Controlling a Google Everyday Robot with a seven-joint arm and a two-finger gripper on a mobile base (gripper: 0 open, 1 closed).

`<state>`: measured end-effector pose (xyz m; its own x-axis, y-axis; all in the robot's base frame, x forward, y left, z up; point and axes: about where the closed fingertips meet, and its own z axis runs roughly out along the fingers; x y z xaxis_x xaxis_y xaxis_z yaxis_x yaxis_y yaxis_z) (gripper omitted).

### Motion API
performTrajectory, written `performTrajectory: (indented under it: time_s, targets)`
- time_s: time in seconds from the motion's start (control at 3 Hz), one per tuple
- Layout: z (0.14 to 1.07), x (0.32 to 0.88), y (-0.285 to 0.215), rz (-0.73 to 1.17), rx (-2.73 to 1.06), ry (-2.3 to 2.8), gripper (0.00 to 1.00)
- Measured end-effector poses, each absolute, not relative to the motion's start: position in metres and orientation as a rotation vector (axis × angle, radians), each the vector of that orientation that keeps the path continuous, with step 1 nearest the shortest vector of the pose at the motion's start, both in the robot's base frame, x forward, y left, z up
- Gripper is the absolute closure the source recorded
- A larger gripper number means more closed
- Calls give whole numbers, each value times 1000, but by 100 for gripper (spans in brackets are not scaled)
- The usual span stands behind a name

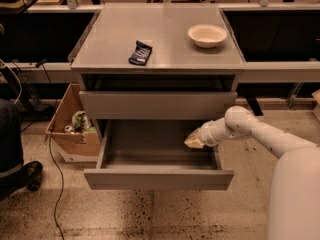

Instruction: Open middle drawer

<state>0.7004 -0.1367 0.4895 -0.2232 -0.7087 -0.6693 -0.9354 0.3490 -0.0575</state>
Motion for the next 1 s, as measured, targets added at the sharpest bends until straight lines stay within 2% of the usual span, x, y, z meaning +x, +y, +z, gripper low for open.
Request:
performTrajectory:
  time_s: [0.67, 1.0]
  targets:
    - [429, 653, -124, 771, -1371, 2001, 100]
    - [427, 651, -123, 777, -1372, 2001, 100]
